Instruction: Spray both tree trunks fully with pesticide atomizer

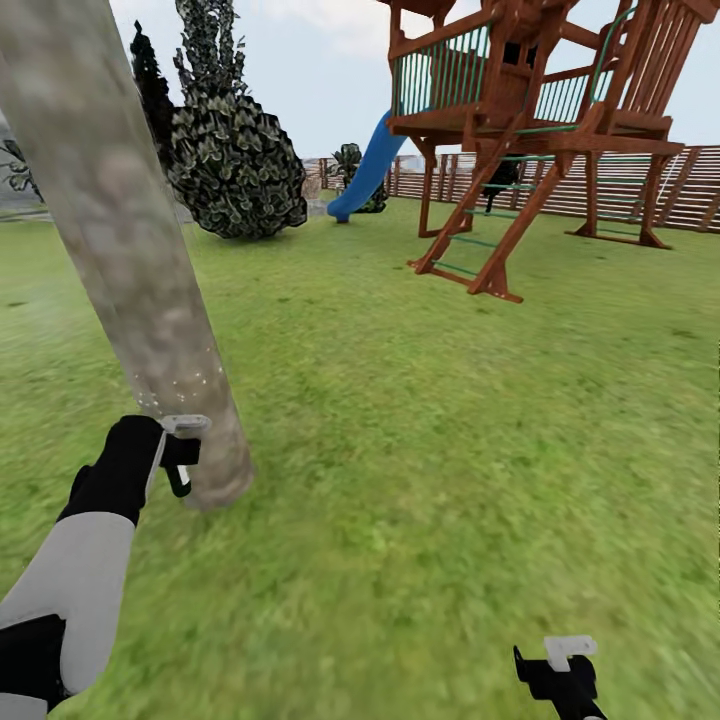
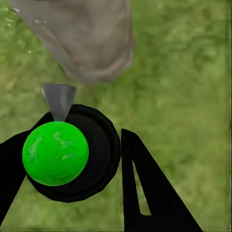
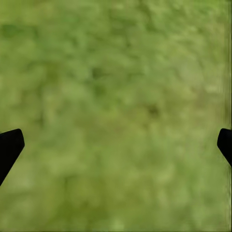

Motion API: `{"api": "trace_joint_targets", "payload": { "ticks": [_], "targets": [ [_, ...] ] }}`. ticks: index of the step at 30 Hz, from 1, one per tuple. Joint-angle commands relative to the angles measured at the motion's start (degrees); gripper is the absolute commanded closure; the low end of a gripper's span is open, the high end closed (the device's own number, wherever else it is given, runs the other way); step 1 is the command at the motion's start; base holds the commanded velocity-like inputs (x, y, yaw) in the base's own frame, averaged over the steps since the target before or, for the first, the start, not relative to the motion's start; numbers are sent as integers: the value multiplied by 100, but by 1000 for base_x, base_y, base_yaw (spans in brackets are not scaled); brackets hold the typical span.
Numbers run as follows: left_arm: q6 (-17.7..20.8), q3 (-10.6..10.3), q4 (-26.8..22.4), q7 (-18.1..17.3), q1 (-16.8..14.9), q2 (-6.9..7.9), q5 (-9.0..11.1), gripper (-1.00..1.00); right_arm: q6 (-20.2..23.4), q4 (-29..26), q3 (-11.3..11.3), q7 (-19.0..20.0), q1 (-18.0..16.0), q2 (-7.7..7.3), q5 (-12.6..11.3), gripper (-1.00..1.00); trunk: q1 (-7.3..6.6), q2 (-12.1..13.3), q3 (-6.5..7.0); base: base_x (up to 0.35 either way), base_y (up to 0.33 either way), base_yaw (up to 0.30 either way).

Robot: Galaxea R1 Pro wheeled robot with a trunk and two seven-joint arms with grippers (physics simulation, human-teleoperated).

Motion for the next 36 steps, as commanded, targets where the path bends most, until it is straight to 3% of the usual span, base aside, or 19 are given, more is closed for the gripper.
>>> {"api": "trace_joint_targets", "payload": {
  "ticks": [1,11,18,20,23,27,33,36],
  "targets": [
    [-2,3,0,0,0,-2,1,100,-1,0,0,0,0,-2,0,-100,0,0,0,86,-274,1],
    [-13,8,-8,1,0,-4,-8,100,6,0,0,11,0,3,0,-100,0,0,0,86,-274,2],
    [-13,15,-5,8,2,6,-18,100,5,0,0,9,0,3,0,-100,0,0,0,86,-274,262],
    [-19,18,-2,14,46,65,-25,100,5,0,0,10,0,3,0,-100,0,0,0,92,-273,277],
    [-26,198,6,10,186,403,-22,100,6,0,0,12,0,3,0,-100,0,0,0,112,-274,275],
    [-47,276,1,1,387,537,-33,100,5,0,0,17,0,3,0,-100,0,0,0,136,-272,151],
    [-49,235,79,9,413,397,6,100,5,0,0,17,0,3,0,-100,0,0,0,175,-246,5],
    [-49,252,89,6,415,426,-26,100,6,0,0,17,0,3,0,-100,0,0,0,234,-187,0]
  ]
}}
